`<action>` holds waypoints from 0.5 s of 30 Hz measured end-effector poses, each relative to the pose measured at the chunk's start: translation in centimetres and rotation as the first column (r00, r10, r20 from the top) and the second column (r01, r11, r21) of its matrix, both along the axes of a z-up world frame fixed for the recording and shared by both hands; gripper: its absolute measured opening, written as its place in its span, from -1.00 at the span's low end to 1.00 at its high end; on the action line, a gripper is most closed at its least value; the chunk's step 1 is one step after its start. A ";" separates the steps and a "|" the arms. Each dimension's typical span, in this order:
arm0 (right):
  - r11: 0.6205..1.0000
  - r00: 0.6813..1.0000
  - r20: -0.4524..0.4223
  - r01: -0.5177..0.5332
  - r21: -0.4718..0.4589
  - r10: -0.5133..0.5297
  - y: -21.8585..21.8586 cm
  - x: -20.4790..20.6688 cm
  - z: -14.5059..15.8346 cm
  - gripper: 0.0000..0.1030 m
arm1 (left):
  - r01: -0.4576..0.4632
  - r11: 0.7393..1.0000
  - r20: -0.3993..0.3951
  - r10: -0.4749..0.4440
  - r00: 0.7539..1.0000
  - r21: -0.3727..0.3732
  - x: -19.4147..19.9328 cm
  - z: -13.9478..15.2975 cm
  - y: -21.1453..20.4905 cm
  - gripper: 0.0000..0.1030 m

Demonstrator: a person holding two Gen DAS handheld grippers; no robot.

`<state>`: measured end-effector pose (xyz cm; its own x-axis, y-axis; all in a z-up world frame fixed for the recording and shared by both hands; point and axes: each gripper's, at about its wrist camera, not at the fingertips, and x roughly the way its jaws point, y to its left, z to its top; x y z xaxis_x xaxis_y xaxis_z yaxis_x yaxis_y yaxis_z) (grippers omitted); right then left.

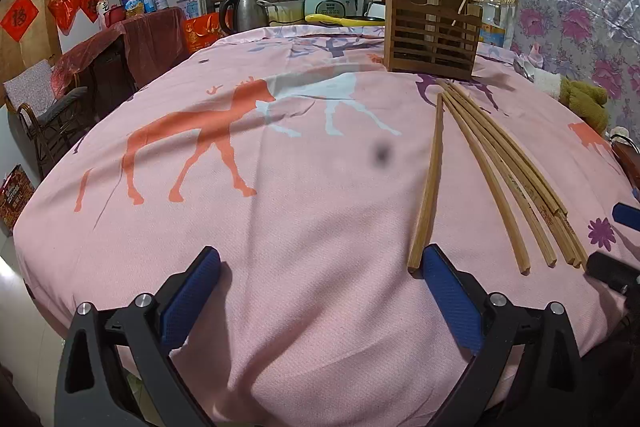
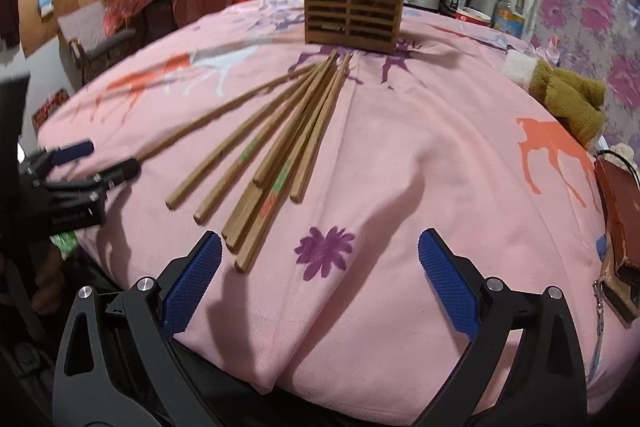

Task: Organize utensils
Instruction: 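Move the right tool to a loose chopstick and begin closing on it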

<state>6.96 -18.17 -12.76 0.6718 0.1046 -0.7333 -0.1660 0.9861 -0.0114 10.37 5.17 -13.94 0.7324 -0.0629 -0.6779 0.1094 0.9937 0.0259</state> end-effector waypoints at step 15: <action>0.966 0.960 0.112 0.257 0.013 -0.257 -5.2 0.0 1.6 0.83 | 0.000 1.000 0.000 0.000 1.000 0.000 0.0 0.0 0.0 0.92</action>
